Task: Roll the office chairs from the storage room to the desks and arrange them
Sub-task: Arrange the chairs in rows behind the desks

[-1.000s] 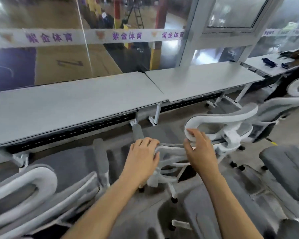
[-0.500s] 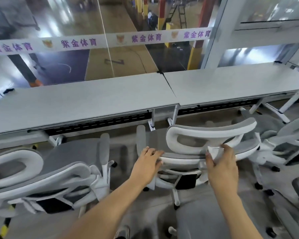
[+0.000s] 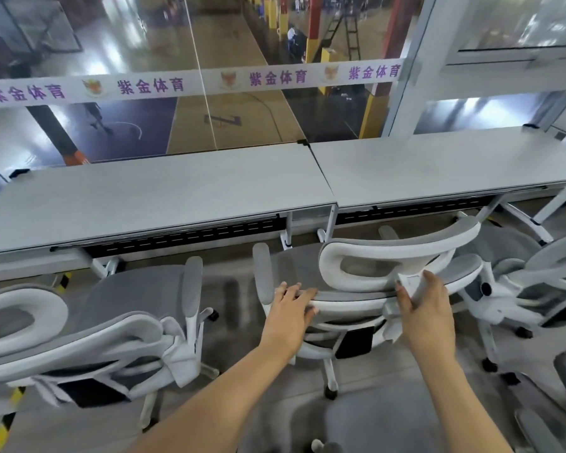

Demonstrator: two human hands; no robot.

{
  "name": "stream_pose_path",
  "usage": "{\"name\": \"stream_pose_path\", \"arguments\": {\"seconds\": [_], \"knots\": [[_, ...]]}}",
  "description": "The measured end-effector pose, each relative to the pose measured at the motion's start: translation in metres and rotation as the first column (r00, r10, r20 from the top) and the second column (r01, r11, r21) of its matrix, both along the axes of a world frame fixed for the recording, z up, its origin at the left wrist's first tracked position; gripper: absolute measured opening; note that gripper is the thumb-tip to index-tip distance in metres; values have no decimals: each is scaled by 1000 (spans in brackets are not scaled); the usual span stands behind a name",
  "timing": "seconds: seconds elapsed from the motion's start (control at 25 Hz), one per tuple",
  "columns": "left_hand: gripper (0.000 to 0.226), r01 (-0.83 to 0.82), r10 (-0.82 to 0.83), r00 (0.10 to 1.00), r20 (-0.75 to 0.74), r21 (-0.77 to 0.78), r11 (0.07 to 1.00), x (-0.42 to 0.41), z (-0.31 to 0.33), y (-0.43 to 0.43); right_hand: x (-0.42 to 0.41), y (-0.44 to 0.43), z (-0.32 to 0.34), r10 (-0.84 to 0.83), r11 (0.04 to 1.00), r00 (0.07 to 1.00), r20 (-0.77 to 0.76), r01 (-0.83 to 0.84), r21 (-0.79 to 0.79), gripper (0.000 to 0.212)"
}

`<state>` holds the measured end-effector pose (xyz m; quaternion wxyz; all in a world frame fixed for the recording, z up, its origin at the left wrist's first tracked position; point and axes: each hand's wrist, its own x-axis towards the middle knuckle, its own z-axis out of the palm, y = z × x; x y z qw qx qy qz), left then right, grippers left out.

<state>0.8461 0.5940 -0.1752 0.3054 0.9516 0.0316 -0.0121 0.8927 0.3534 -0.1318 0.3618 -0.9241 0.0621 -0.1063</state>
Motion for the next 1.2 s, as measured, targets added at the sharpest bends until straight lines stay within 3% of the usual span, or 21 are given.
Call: {"name": "stream_pose_path", "arguments": {"seconds": [0.44,0.88,1.2], "knots": [[41,27,-28,1000,12,24,999,3,-1,-1,-2,-3,-7,-8,1000,998,63,10,-26,60],[38,74,-75,997,12,41,996,38,-6,-16,24,-26,1,-23,999,1000,-13,23,-41,59],[40,60,-60,998,16,33,998,35,-3,-29,24,-36,3,-41,998,998,-37,43,50,58]]}}
